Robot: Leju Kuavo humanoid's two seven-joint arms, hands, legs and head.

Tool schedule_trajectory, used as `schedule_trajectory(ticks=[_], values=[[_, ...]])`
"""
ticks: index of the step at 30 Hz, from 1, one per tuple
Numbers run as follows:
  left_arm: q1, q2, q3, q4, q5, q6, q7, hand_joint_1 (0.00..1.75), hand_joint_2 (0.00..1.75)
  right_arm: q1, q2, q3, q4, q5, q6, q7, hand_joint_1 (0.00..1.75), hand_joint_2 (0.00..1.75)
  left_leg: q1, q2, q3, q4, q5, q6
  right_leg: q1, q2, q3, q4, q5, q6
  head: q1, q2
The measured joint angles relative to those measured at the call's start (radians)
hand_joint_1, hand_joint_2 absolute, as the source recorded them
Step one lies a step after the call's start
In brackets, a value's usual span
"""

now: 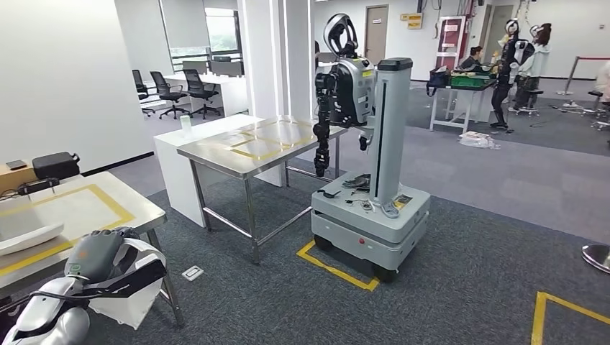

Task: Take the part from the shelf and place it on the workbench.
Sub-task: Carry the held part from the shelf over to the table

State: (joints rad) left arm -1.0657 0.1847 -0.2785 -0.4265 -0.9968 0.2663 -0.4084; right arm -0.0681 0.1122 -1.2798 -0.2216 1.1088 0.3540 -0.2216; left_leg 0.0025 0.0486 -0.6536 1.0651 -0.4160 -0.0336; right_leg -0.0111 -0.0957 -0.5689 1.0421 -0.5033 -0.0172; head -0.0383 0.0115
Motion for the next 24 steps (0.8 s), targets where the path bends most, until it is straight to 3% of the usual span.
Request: schedule_trajectory(ticks=[2,4,6,8,10,11,13,15,16,17,19,21,23,24], values=[[-0.003,0.0,0.0,0.001,0.0,0.0,0.0,1.5,1.75,-0.002,0.0,0.0,0.0,-0.001,0.0,0.001,0.0,0.0,-0.009,0.003,0.017,-0.033,-0.003,0.013,0.005,-0.023,0.007,-0.002,-0.007,0.011,0.001,0.0],[-0.002,0.002,0.0,0.001,0.0,0.0,0.0,1.5,1.75,-0.006,0.0,0.0,0.0,-0.002,0.0,0.002,0.0,0.0,-0.005,-0.024,0.02,-0.039,-0.002,0.024,0.004,-0.037,0.017,-0.005,-0.013,0.022,0.002,0.0],[-0.004,0.0,0.001,0.001,-0.001,0.0,0.0,1.5,1.75,-0.008,-0.001,0.0,0.0,-0.003,0.002,0.003,0.0,0.0,0.003,-0.047,0.028,-0.048,0.0,0.034,0.001,0.006,0.001,0.035,-0.038,0.032,0.003,0.0],[-0.004,-0.008,0.001,0.002,-0.002,0.0,0.001,1.5,1.75,-0.005,-0.001,0.0,0.0,-0.003,0.009,0.004,0.0,0.0,0.007,-0.069,0.031,-0.051,-0.002,0.042,-0.003,0.066,-0.063,0.151,-0.086,0.036,0.003,0.0],[0.002,-0.014,0.001,0.004,-0.002,0.0,0.001,1.5,1.75,-0.001,-0.001,0.0,0.0,-0.002,0.014,0.005,0.0,0.0,0.007,-0.096,0.031,-0.048,-0.006,0.045,-0.004,0.087,-0.131,0.254,-0.107,0.038,0.004,0.0],[0.005,-0.016,0.001,0.005,-0.002,0.0,0.001,1.5,1.75,0.0,-0.002,0.0,0.0,-0.002,0.014,0.005,0.0,0.0,0.008,-0.111,0.031,-0.046,-0.008,0.044,-0.004,0.09,-0.145,0.259,-0.09,0.039,0.005,0.0],[0.008,-0.017,0.001,0.006,-0.002,0.0,0.0,1.5,1.75,0.0,-0.003,0.0,0.0,-0.002,0.014,0.005,0.0,0.0,0.01,-0.14,0.033,-0.037,-0.015,0.037,-0.009,0.108,-0.123,0.165,-0.013,0.039,0.005,0.0],[0.007,-0.018,0.001,0.006,-0.001,0.0,0.0,1.5,1.75,0.0,-0.005,0.0,0.0,-0.002,0.014,0.006,0.0,0.0,0.011,-0.164,0.028,-0.026,-0.024,0.025,-0.017,0.159,-0.08,0.054,0.037,0.04,0.005,0.0],[0.007,-0.018,0.001,0.007,-0.001,0.0,0.0,1.5,1.75,0.001,-0.005,0.0,0.0,-0.002,0.014,0.006,0.0,0.0,0.012,-0.175,0.025,-0.023,-0.027,0.018,-0.019,0.177,-0.067,0.024,0.042,0.039,0.004,0.0],[0.006,-0.017,0.001,0.007,-0.001,0.001,0.0,1.5,1.75,0.001,-0.005,0.0,0.0,-0.002,0.014,0.006,0.0,0.0,0.014,-0.187,0.021,-0.023,-0.027,0.011,-0.017,0.181,-0.062,0.019,0.035,0.035,0.004,0.0],[0.007,-0.013,0.001,0.007,-0.001,0.001,-0.001,1.5,1.75,-0.001,-0.005,0.0,0.0,-0.002,0.014,0.006,0.0,0.0,0.02,-0.207,0.018,-0.027,-0.025,-0.003,-0.013,0.153,-0.054,0.013,0.033,0.021,0.004,0.0],[0.007,-0.008,0.001,0.007,-0.001,0.001,-0.001,1.5,1.75,-0.003,-0.005,0.0,0.0,-0.002,0.014,0.005,0.0,0.0,0.02,-0.166,0.0,0.005,-0.037,-0.011,-0.013,0.127,-0.039,0.004,0.031,0.005,0.003,0.0],[0.005,-0.007,0.002,0.007,0.0,0.001,-0.001,1.5,1.75,-0.001,-0.005,0.0,0.0,-0.002,0.013,0.005,0.0,0.0,0.017,-0.094,-0.054,0.106,-0.072,-0.015,-0.011,0.104,-0.024,0.0,0.023,-0.007,0.0,0.0],[0.006,-0.008,0.002,0.008,0.0,0.002,0.0,1.5,1.75,0.0,-0.005,0.0,0.0,-0.002,0.012,0.006,0.0,0.0,0.016,-0.073,-0.09,0.166,-0.09,-0.016,-0.009,0.091,-0.018,0.0,0.018,-0.01,0.0,0.0]])
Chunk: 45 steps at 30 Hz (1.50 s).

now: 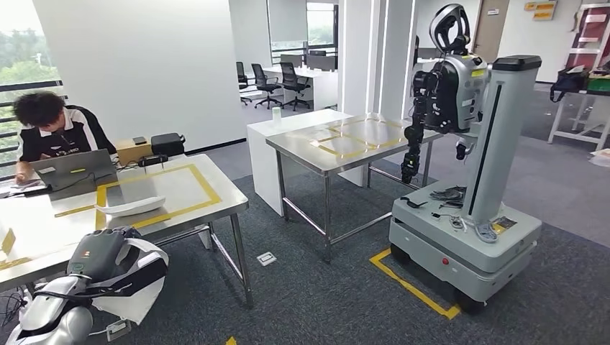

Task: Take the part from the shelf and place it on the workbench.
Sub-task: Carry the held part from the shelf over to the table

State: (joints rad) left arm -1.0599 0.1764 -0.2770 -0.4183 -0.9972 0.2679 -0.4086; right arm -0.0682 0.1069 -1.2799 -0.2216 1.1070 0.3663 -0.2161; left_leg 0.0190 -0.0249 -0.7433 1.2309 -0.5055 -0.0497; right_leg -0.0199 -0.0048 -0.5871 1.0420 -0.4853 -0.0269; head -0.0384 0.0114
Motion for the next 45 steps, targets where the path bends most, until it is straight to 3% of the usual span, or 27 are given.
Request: schedule_trajectory(ticks=[2,3,5,7,8,10,11,13,15,16,17,18,19,21,23,25,26,28,29,31,33,35,37,39,42,43,45], values=[[0.007,-0.001,0.0,0.002,0.0,0.0,0.001,1.5,1.75,0.001,0.0,0.0,0.0,0.0,-0.001,0.0,0.0,0.0,-0.001,0.016,-0.042,0.058,0.004,0.001,0.004,-0.027,0.014,0.0,-0.012,-0.002,0.0,0.0],[0.009,-0.001,0.0,0.003,0.0,0.001,0.001,1.5,1.75,0.001,0.0,0.0,0.0,0.0,-0.002,0.0,0.0,0.0,-0.002,0.02,-0.037,0.037,0.03,0.005,0.005,-0.04,0.021,0.0,-0.019,-0.003,0.0,0.0],[0.01,-0.001,0.0,0.003,0.0,0.002,0.002,1.5,1.75,0.001,0.001,0.0,0.0,0.0,-0.002,0.0,0.0,0.0,-0.013,0.057,0.015,-0.081,0.1,0.021,0.009,-0.066,0.038,0.0,-0.033,-0.001,0.0,0.0],[0.005,-0.002,0.0,0.001,0.0,0.003,0.002,1.5,1.75,0.0,0.001,0.0,0.0,0.0,-0.002,0.0,0.0,0.0,-0.03,0.101,0.062,-0.176,0.126,0.039,0.016,-0.091,0.051,0.0,-0.048,0.007,0.001,0.0],[0.004,-0.002,0.0,0.001,0.0,0.004,0.002,1.5,1.75,0.0,0.001,0.0,0.0,0.0,-0.002,0.0,0.0,0.0,-0.036,0.108,0.07,-0.192,0.121,0.046,0.019,-0.104,0.056,-0.002,-0.053,0.013,0.001,0.0],[0.005,0.001,0.0,0.0,0.0,0.004,0.003,1.5,1.75,-0.003,0.001,0.0,0.0,0.0,-0.002,0.0,0.0,0.0,-0.034,0.079,0.076,-0.198,0.115,0.054,0.022,-0.128,0.068,-0.011,-0.063,0.024,0.003,0.0],[0.006,0.002,0.0,0.0,0.0,0.004,0.003,1.5,1.75,-0.004,0.001,0.0,0.0,0.0,-0.002,0.0,0.0,0.0,-0.03,0.065,0.081,-0.203,0.114,0.057,0.022,-0.12,0.072,-0.008,-0.069,0.029,0.003,0.0],[0.005,0.002,0.0,-0.003,0.0,0.004,0.005,1.5,1.75,-0.005,0.001,0.0,0.0,0.0,0.002,0.001,0.0,0.0,-0.021,0.039,0.093,-0.213,0.112,0.066,0.018,-0.067,0.043,0.055,-0.099,0.037,0.004,0.0],[0.005,-0.004,0.0,-0.003,0.0,0.004,0.005,1.5,1.75,-0.002,0.001,0.0,0.0,0.0,0.007,0.002,0.0,0.0,-0.02,0.012,0.098,-0.213,0.106,0.073,0.013,-0.014,-0.036,0.185,-0.141,0.041,0.005,0.0],[0.008,-0.007,0.0,-0.003,0.0,0.004,0.005,1.5,1.75,0.0,0.001,0.0,0.0,0.0,0.01,0.003,0.0,0.0,-0.02,-0.004,0.1,-0.212,0.102,0.074,0.012,-0.005,-0.077,0.241,-0.148,0.043,0.005,0.0],[0.01,-0.008,0.0,-0.003,0.0,0.004,0.005,1.5,1.75,0.001,0.001,0.0,0.0,0.0,0.01,0.003,0.0,0.0,-0.019,-0.02,0.103,-0.21,0.098,0.073,0.011,-0.002,-0.106,0.265,-0.137,0.045,0.006,0.0],[0.013,-0.009,0.0,-0.002,0.0,0.003,0.004,1.5,1.75,0.001,0.001,0.0,0.0,0.0,0.01,0.003,0.0,0.0,-0.018,-0.035,0.106,-0.206,0.093,0.071,0.01,0.001,-0.118,0.251,-0.106,0.045,0.006,0.0],[0.014,-0.01,0.0,-0.002,0.0,0.003,0.004,1.5,1.75,0.001,0.0,0.0,0.0,0.0,0.01,0.003,0.0,0.0,-0.017,-0.047,0.11,-0.202,0.087,0.068,0.009,0.004,-0.112,0.203,-0.06,0.045,0.007,0.0],[0.014,-0.01,0.0,-0.002,0.0,0.003,0.005,1.5,1.75,0.0,0.0,0.0,0.0,0.0,0.01,0.003,0.0,0.0,-0.017,-0.065,0.115,-0.191,0.073,0.06,0.007,0.017,-0.077,0.076,0.017,0.044,0.007,0.0],[0.013,-0.008,0.0,-0.003,-0.001,0.003,0.008,1.5,1.75,-0.002,0.001,0.0,0.0,0.002,0.01,0.007,0.0,0.0,-0.017,-0.078,0.115,-0.187,0.065,0.048,0.008,0.027,-0.055,0.016,0.034,0.037,0.006,0.0],[0.015,-0.003,0.001,-0.005,-0.001,0.003,0.011,1.5,1.75,-0.005,0.001,0.0,0.0,0.003,0.01,0.012,0.0,0.0,-0.015,-0.086,0.117,-0.191,0.061,0.035,0.011,0.023,-0.047,0.012,0.028,0.023,0.005,0.0],[0.016,-0.001,0.001,-0.007,-0.001,0.003,0.011,1.5,1.75,-0.005,0.001,0.0,0.0,0.003,0.01,0.012,0.0,0.0,-0.014,-0.078,0.117,-0.187,0.058,0.029,0.011,0.02,-0.041,0.009,0.027,0.015,0.006,0.0],[0.017,0.002,0.001,-0.01,-0.001,0.003,0.011,1.5,1.75,-0.005,0.001,0.0,0.0,0.003,0.01,0.012,0.0,0.0,-0.013,-0.038,0.096,-0.139,0.037,0.02,0.009,0.016,-0.026,0.001,0.024,0.001,0.005,0.0],[0.017,0.002,0.002,-0.011,-0.001,0.003,0.012,1.5,1.75,-0.004,0.001,0.0,0.0,0.003,0.009,0.012,0.0,0.0,-0.012,-0.013,0.069,-0.087,0.018,0.017,0.009,0.015,-0.019,-0.001,0.02,-0.004,0.004,0.0],[0.02,0.002,0.002,-0.011,-0.002,0.002,0.013,1.5,1.75,-0.001,0.001,0.0,0.0,0.004,0.008,0.012,0.0,0.0,-0.01,0.011,-0.002,0.032,-0.018,0.011,0.009,0.014,-0.007,-0.001,0.01,-0.01,0.003,0.0],[0.026,0.002,0.002,-0.011,-0.004,-0.001,0.014,1.5,1.75,0.0,0.001,0.0,0.0,0.006,0.008,0.013,0.0,0.0,-0.009,0.014,-0.034,0.064,-0.001,0.01,0.01,0.011,0.006,0.0,-0.002,-0.009,0.003,0.0],[0.027,0.004,0.002,-0.015,-0.006,-0.004,0.014,1.5,1.75,0.0,0.001,0.0,0.0,0.009,0.008,0.013,0.0,0.0,-0.011,0.019,0.003,-0.037,0.075,0.016,0.01,0.009,0.023,0.0,-0.015,-0.006,0.003,0.0],[0.024,0.007,0.002,-0.022,-0.007,-0.007,0.014,1.5,1.75,0.0,0.001,0.001,0.0,0.013,0.008,0.013,0.0,0.0,-0.018,0.028,0.06,-0.154,0.118,0.028,0.012,0.005,0.035,-0.001,-0.03,0.003,0.003,0.0],[0.019,0.008,0.002,-0.028,-0.008,-0.01,0.014,1.5,1.75,-0.001,0.001,0.002,0.0,0.015,0.008,0.013,0.0,0.0,-0.025,0.03,0.086,-0.2,0.11,0.04,0.015,0.001,0.044,-0.005,-0.035,0.015,0.004,0.0],[0.015,0.007,0.002,-0.035,-0.012,-0.017,0.014,1.5,1.75,-0.001,0.001,0.002,0.0,0.017,0.008,0.013,0.0,0.0,-0.02,0.021,0.108,-0.215,0.099,0.058,0.014,-0.002,0.047,0.015,-0.035,0.029,0.005,0.0],[0.012,0.006,0.002,-0.037,-0.015,-0.018,0.015,1.5,1.75,-0.002,0.001,0.002,0.0,0.017,0.009,0.013,0.0,0.0,-0.018,0.019,0.116,-0.217,0.095,0.065,0.014,-0.001,0.03,0.048,-0.046,0.032,0.006,0.0],[0.006,0.003,0.002,-0.038,-0.019,-0.02,0.016,1.5,1.75,-0.003,0.002,0.002,0.0,0.018,0.01,0.013,0.0,0.0,-0.019,0.017,0.128,-0.218,0.085,0.075,0.011,0.001,-0.04,0.16,-0.085,0.039,0.006,0.0]])
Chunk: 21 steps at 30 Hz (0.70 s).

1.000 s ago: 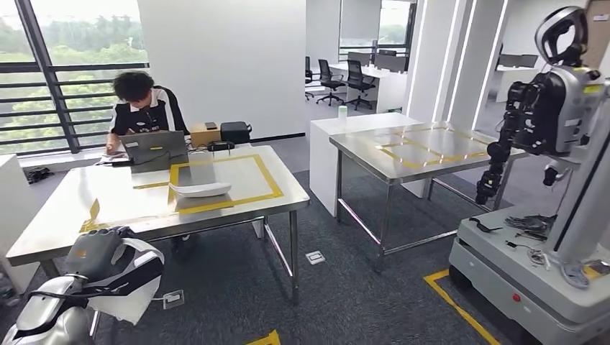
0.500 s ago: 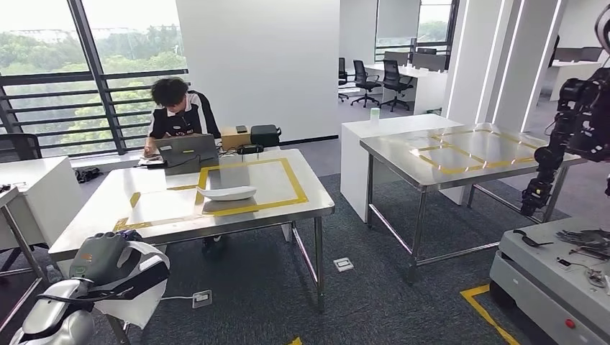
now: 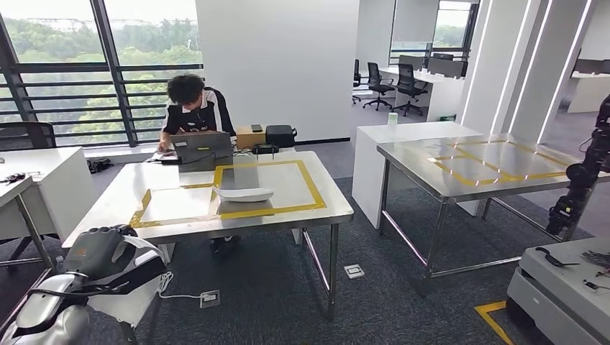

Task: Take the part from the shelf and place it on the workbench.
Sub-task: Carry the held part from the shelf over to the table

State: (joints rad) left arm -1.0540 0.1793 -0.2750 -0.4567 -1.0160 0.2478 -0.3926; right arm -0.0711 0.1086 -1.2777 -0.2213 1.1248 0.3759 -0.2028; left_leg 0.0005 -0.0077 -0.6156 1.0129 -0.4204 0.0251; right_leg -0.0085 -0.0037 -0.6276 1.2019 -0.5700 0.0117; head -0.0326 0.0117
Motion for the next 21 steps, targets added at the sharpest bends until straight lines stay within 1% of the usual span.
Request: schedule_trajectory(ticks=[1,2,3,4,6,7,8,9,10,11,16,18,19,20,21], values=[[0.0,-0.002,0.0,0.0,-0.001,-0.001,0.0,1.5,1.75,0.001,0.0,0.0,0.0,0.0,0.0,0.0,0.0,0.0,-0.001,-0.002,0.005,0.001,-0.006,0.002,-0.001,0.001,-0.043,0.058,-0.019,0.003,0.0,0.0],[0.001,-0.004,0.0,0.0,-0.002,-0.003,0.0,1.5,1.75,0.002,0.0,0.0,0.0,0.0,0.0,0.0,0.0,0.0,-0.001,-0.005,0.01,0.002,-0.012,0.002,-0.002,0.001,-0.077,0.094,-0.026,0.005,0.0,0.0],[0.003,-0.005,0.0,0.0,-0.002,-0.004,0.0,1.5,1.75,0.003,0.0,0.0,0.0,0.0,0.0,0.0,0.0,0.0,-0.001,-0.008,0.017,0.003,-0.019,0.001,-0.003,0.001,-0.096,0.097,-0.014,0.006,0.0,0.0],[0.004,-0.007,0.0,0.0,-0.002,-0.005,0.0,1.5,1.75,0.003,0.0,0.0,0.0,0.0,0.0,0.0,0.0,0.0,-0.001,-0.011,0.025,0.005,-0.027,-0.001,-0.004,0.001,-0.097,0.066,0.019,0.006,0.001,0.0],[0.004,-0.009,0.0,-0.002,-0.003,-0.006,0.0,1.5,1.75,0.004,0.0,0.0,0.0,0.0,0.0,0.0,0.0,0.0,0.0,-0.013,0.041,0.01,-0.043,-0.008,-0.005,0.002,-0.061,-0.06,0.109,0.004,0.001,0.0],[0.003,-0.01,0.0,-0.002,-0.005,-0.006,0.001,1.5,1.75,0.003,0.0,0.0,0.0,0.0,0.0,0.0,0.0,0.0,-0.001,-0.014,0.046,0.012,-0.051,-0.014,-0.004,0.003,-0.044,-0.113,0.128,0.001,0.001,0.0],[0.001,-0.01,0.0,-0.002,-0.007,-0.007,0.002,1.5,1.75,0.003,0.0,0.0,0.0,0.0,0.0,-0.001,0.0,0.0,-0.001,-0.015,0.049,0.013,-0.058,-0.02,-0.002,0.004,-0.031,-0.146,0.136,-0.003,0.0,0.0],[0.0,-0.01,0.0,-0.002,-0.009,-0.008,0.002,1.5,1.75,0.004,0.0,0.0,0.0,0.0,0.0,-0.001,0.0,0.0,-0.002,-0.015,0.051,0.017,-0.061,-0.027,0.0,0.004,-0.026,-0.159,0.133,-0.008,0.0,0.0],[-0.001,-0.01,0.0,-0.002,-0.011,-0.009,0.003,1.5,1.75,0.003,0.0,0.0,0.0,0.0,0.0,-0.001,0.0,0.0,-0.002,-0.016,0.051,0.02,-0.063,-0.032,0.001,0.004,-0.023,-0.161,0.128,-0.013,0.0,0.0],[-0.002,-0.01,0.0,-0.002,-0.012,-0.01,0.003,1.5,1.75,0.004,0.0,0.0,0.0,0.0,0.0,-0.001,0.0,0.0,-0.001,-0.016,0.052,0.023,-0.064,-0.035,0.001,0.004,-0.021,-0.163,0.134,-0.015,0.0,0.0],[-0.001,-0.01,0.0,-0.002,-0.014,-0.01,0.003,1.5,1.75,0.004,0.0,0.0,0.0,0.0,0.0,0.0,0.0,0.0,-0.001,-0.017,0.054,0.029,-0.062,-0.039,0.002,0.003,-0.018,-0.164,0.134,-0.02,-0.001,0.0],[-0.003,-0.01,0.0,-0.002,-0.016,-0.01,0.003,1.5,1.75,0.004,0.0,0.0,0.0,0.0,0.0,0.0,0.0,0.0,0.0,-0.017,0.054,0.031,-0.065,-0.042,0.002,0.002,-0.01,-0.164,0.132,-0.026,0.0,0.0],[-0.008,-0.011,0.0,-0.003,-0.019,-0.013,0.004,1.5,1.75,0.004,0.0,0.0,0.0,0.0,0.0,0.0,0.0,0.0,0.002,-0.014,0.034,0.07,-0.074,-0.047,0.002,0.002,0.001,-0.165,0.129,-0.033,-0.001,0.0],[-0.014,-0.011,-0.001,-0.002,-0.024,-0.019,0.007,1.5,1.75,0.003,0.0,0.0,0.0,0.0,-0.001,0.0,0.0,0.0,0.004,-0.01,-0.014,0.137,-0.098,-0.052,0.001,0.003,0.018,-0.167,0.119,-0.039,-0.002,0.0],[-0.02,-0.012,-0.001,-0.002,-0.029,-0.025,0.01,1.5,1.75,0.003,0.0,0.0,0.0,0.0,-0.001,0.0,0.0,0.0,0.006,-0.006,-0.061,0.194,-0.113,-0.056,0.001,0.003,0.036,-0.168,0.107,-0.044,-0.003,0.0]])
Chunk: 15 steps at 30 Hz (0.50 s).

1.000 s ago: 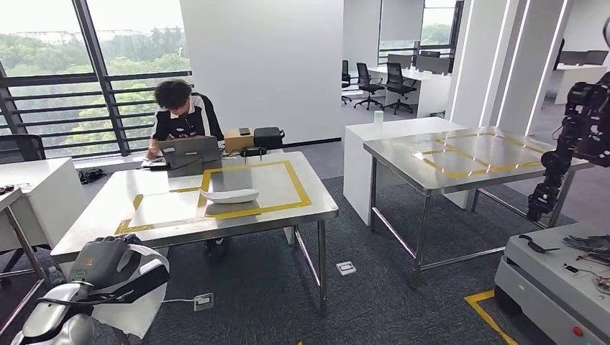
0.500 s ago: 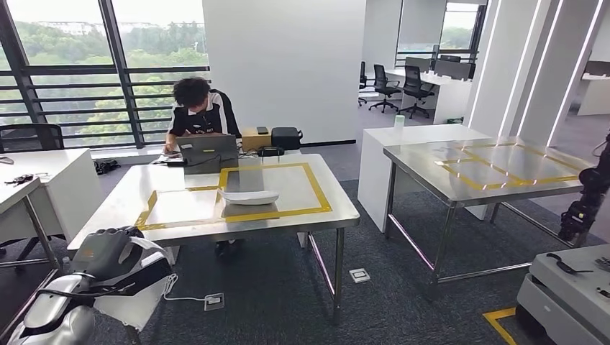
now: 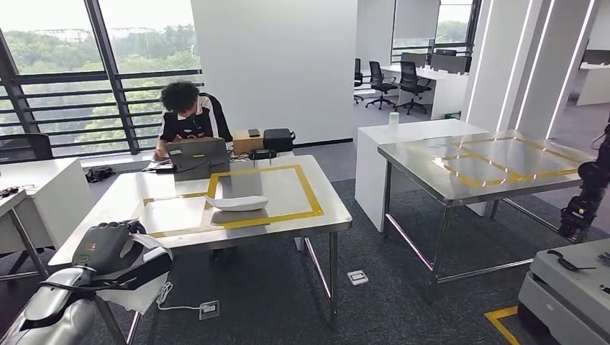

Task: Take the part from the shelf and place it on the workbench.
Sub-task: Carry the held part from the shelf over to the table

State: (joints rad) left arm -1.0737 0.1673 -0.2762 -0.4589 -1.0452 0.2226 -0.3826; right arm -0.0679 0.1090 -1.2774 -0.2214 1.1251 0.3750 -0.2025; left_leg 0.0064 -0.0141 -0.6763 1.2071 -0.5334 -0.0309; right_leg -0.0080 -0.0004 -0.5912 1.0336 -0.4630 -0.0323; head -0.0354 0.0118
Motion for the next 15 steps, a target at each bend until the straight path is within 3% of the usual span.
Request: schedule_trajectory(ticks=[1,2,4,5,9,11,14,15], values=[[-0.007,-0.001,0.0,0.001,-0.005,-0.007,0.003,1.5,1.75,0.0,0.0,0.0,0.0,0.0,0.0,0.0,0.0,0.0,0.001,0.004,-0.04,0.039,-0.001,-0.002,0.0,0.001,0.018,0.0,-0.014,-0.002,-0.001,0.0],[-0.011,-0.001,0.0,0.002,-0.009,-0.012,0.005,1.5,1.75,0.001,0.001,0.0,0.0,0.001,0.0,0.0,0.0,0.0,0.001,0.006,-0.055,0.021,0.02,-0.001,0.0,0.001,0.034,0.0,-0.028,0.0,-0.001,0.0],[-0.022,-0.001,-0.001,0.002,-0.012,-0.015,0.006,1.5,1.75,0.001,0.003,0.0,0.0,0.002,0.0,0.0,0.0,0.0,0.001,0.014,-0.022,-0.102,0.108,0.006,0.001,0.001,0.054,0.001,-0.047,0.007,-0.001,0.0],[-0.029,-0.001,-0.001,0.003,-0.012,-0.016,0.006,1.5,1.75,-0.001,0.003,0.001,0.0,0.002,0.0,0.0,0.0,0.0,0.0,0.018,-0.01,-0.142,0.125,0.01,0.002,0.001,0.061,0.002,-0.055,0.012,-0.001,0.0],[-0.038,-0.005,-0.001,0.005,-0.012,-0.019,0.006,1.5,1.75,-0.001,0.004,0.001,0.0,0.003,0.0,0.0,0.0,0.0,-0.002,0.014,0.023,-0.172,0.127,0.038,0.005,-0.001,0.076,0.023,-0.067,0.037,0.0,0.0],[-0.045,-0.008,-0.001,0.005,-0.012,-0.02,0.006,1.5,1.75,-0.001,0.004,0.002,0.0,0.003,0.0,0.0,0.0,0.0,-0.002,0.011,0.038,-0.173,0.118,0.051,0.004,0.0,0.043,0.089,-0.086,0.043,0.002,0.0],[-0.056,-0.011,-0.002,0.007,-0.013,-0.027,0.005,1.5,1.75,-0.002,0.004,0.002,0.0,0.003,0.0,0.002,0.0,0.0,-0.008,0.006,0.052,-0.173,0.1,0.062,0.003,0.0,-0.075,0.253,-0.145,0.046,0.003,0.0],[-0.056,-0.012,-0.002,0.007,-0.014,-0.03,0.006,1.5,1.75,-0.001,0.004,0.002,0.0,0.003,0.0,0.003,0.0,0.0,-0.012,0.003,0.058,-0.173,0.094,0.064,0.004,0.0,-0.106,0.278,-0.148,0.045,0.003,0.0]])
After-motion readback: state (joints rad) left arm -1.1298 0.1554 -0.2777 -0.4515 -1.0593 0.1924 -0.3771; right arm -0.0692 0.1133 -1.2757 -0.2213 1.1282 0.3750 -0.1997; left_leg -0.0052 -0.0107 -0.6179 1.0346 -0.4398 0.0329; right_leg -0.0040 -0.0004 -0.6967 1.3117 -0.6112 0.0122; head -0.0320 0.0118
